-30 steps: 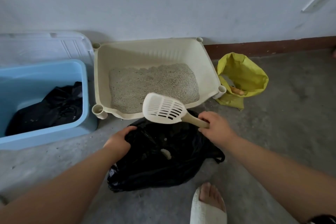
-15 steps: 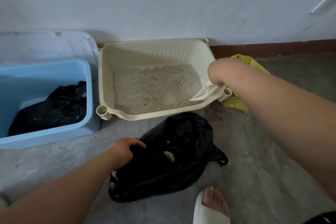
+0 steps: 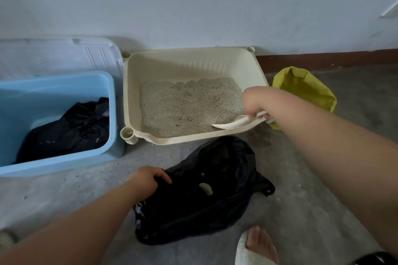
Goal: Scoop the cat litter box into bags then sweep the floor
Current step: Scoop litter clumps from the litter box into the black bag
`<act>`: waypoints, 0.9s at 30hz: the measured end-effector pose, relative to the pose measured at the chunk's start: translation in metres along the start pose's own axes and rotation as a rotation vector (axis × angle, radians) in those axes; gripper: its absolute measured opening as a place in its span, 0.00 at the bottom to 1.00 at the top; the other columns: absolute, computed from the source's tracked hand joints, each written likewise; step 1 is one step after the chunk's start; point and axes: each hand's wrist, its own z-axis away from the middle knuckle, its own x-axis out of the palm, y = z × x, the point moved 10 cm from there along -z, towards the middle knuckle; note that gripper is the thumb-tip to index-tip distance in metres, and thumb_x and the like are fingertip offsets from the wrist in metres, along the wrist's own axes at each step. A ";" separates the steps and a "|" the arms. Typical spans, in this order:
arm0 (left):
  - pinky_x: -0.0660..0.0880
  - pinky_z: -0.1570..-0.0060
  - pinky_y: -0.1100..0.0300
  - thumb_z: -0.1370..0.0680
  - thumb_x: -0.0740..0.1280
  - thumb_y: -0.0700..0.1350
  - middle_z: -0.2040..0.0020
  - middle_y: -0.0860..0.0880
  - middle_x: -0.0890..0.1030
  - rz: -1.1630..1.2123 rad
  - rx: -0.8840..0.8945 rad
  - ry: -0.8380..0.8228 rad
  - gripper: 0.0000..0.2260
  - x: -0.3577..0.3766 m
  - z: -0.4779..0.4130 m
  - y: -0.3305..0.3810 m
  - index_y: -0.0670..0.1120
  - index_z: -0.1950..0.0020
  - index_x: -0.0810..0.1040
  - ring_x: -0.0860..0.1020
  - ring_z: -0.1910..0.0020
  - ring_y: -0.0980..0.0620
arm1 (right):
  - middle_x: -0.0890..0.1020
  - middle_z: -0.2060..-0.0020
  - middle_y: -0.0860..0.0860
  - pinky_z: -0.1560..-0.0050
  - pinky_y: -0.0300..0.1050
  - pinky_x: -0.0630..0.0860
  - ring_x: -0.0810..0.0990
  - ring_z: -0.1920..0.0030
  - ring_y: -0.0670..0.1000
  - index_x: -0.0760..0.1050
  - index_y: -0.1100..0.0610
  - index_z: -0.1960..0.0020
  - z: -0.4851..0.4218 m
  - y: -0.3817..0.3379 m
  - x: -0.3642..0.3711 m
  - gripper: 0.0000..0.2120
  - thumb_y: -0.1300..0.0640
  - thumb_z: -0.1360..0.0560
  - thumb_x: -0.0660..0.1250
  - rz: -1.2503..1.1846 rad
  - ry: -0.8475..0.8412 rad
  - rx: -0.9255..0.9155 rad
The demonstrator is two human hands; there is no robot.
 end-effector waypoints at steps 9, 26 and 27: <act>0.77 0.52 0.61 0.29 0.71 0.45 0.50 0.57 0.79 0.042 0.032 0.146 0.16 -0.025 0.006 0.013 0.69 0.60 0.76 0.79 0.57 0.56 | 0.77 0.58 0.58 0.65 0.47 0.74 0.78 0.59 0.59 0.73 0.63 0.53 -0.027 0.007 0.101 0.07 0.67 0.23 0.56 -0.481 0.010 0.145; 0.71 0.72 0.73 0.24 0.63 0.37 0.49 0.54 0.79 -0.005 0.042 0.164 0.20 -0.024 0.001 0.014 0.66 0.58 0.75 0.78 0.66 0.57 | 0.77 0.55 0.57 0.56 0.54 0.78 0.76 0.58 0.56 0.70 0.55 0.46 -0.029 0.020 0.152 0.10 0.58 0.26 0.66 -0.992 0.237 0.139; 0.70 0.73 0.73 0.24 0.63 0.37 0.50 0.54 0.79 0.001 0.045 0.168 0.20 -0.023 0.001 0.015 0.66 0.58 0.75 0.78 0.67 0.57 | 0.77 0.56 0.56 0.56 0.54 0.77 0.76 0.59 0.55 0.70 0.54 0.47 -0.024 0.023 0.153 0.09 0.58 0.26 0.66 -1.018 0.251 0.117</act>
